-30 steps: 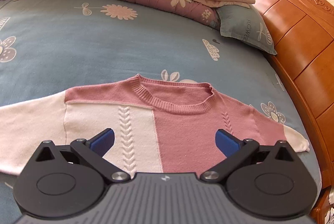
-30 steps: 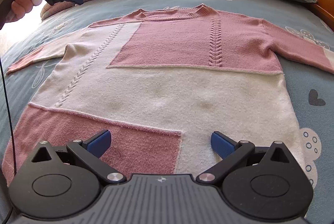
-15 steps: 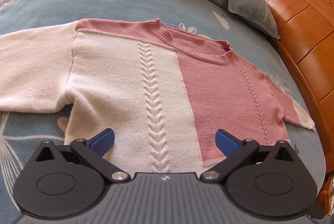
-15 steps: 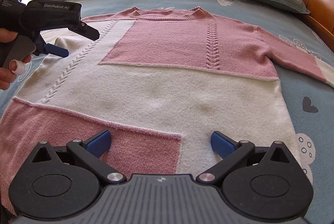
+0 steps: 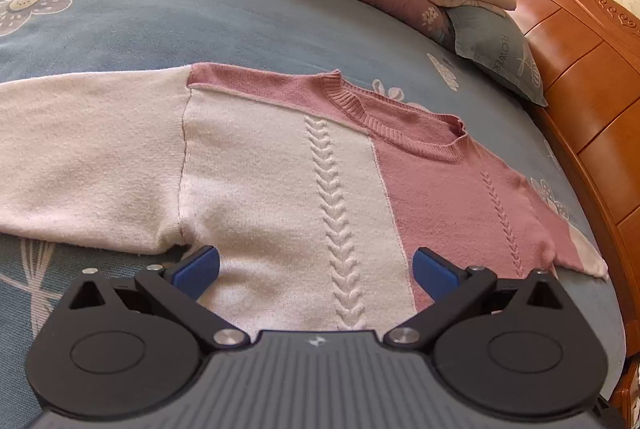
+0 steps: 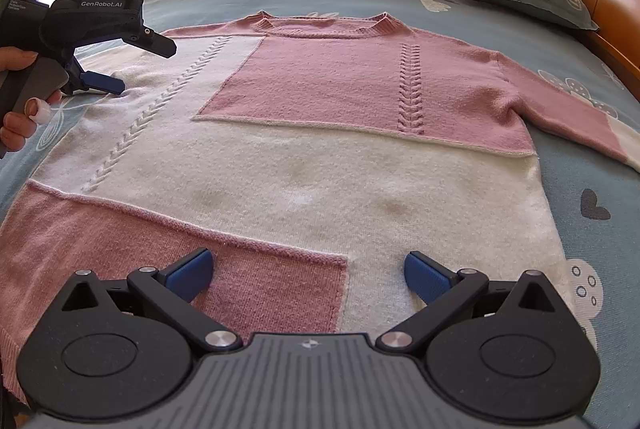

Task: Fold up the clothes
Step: 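Move the open left gripper past the pink collar toward the sleeve, then close the left gripper on the pink sleeve cuff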

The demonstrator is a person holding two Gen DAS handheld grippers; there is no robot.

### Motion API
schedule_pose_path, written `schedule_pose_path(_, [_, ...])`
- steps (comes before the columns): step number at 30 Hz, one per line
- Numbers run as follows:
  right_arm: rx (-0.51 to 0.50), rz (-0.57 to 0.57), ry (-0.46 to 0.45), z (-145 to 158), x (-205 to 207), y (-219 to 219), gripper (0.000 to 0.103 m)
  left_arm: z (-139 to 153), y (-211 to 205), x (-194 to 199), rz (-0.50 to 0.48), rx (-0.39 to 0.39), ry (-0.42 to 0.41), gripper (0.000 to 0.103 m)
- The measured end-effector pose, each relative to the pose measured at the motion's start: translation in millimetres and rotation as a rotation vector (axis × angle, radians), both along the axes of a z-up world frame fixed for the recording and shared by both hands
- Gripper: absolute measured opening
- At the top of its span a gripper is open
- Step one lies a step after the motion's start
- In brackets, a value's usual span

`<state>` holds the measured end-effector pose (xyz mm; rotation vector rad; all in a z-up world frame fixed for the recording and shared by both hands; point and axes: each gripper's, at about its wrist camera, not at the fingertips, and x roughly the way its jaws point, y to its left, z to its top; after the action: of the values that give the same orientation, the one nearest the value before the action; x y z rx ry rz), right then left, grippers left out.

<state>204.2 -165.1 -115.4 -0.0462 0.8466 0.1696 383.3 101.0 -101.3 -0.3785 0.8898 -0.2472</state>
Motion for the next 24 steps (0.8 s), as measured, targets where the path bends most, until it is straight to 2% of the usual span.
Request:
schedule_pose_path(3, [0.000, 0.001, -0.004, -0.8, -0.7, -0.3, 0.103, 2.1, 1.7, 2.1, 0.026, -0.047, -0.027, 0.102])
schedule_pose_path(5, [0.004, -0.005, -0.006, -1.5, -0.7, -0.5, 0.103, -8.5, 0.0, 6.7, 0.037, -0.022, 0.010, 0.102])
schedule_pose_path(8, [0.004, -0.009, -0.016, -2.7, -1.7, -0.3, 0.103, -11.2, 0.5, 0.1, 0.042, -0.026, -0.001, 0.102])
schedule_pose_path(9, [0.003, -0.009, -0.020, -3.1, -2.2, -0.1, 0.103, -7.2, 2.4, -3.3, 0.047, -0.039, 0.004, 0.102])
schedule_pose_path(13, [0.004, 0.000, -0.017, -2.2, -1.5, -1.0, 0.103, 20.1, 27.6, -25.1, 0.068, -0.059, -0.076, 0.102])
schedule_pose_path(15, [0.004, 0.001, -0.015, -1.8, -1.2, -1.2, 0.103, 31.1, 52.6, -35.4, 0.123, -0.073, -0.114, 0.102])
schedule_pose_path(17, [0.003, 0.001, -0.011, -1.4, -0.2, -0.8, 0.103, 38.5, 89.5, -45.8, 0.219, -0.099, -0.139, 0.102])
schedule_pose_path(22, [-0.002, -0.004, -0.011, -1.0, 1.0, 1.4, 0.103, 32.2, 175.8, -59.2, 0.456, -0.166, -0.148, 0.102])
schedule_pose_path(24, [-0.001, -0.002, -0.011, -1.2, 1.3, 0.9, 0.103, 25.9, 187.5, -48.6, 0.472, -0.168, -0.141, 0.102])
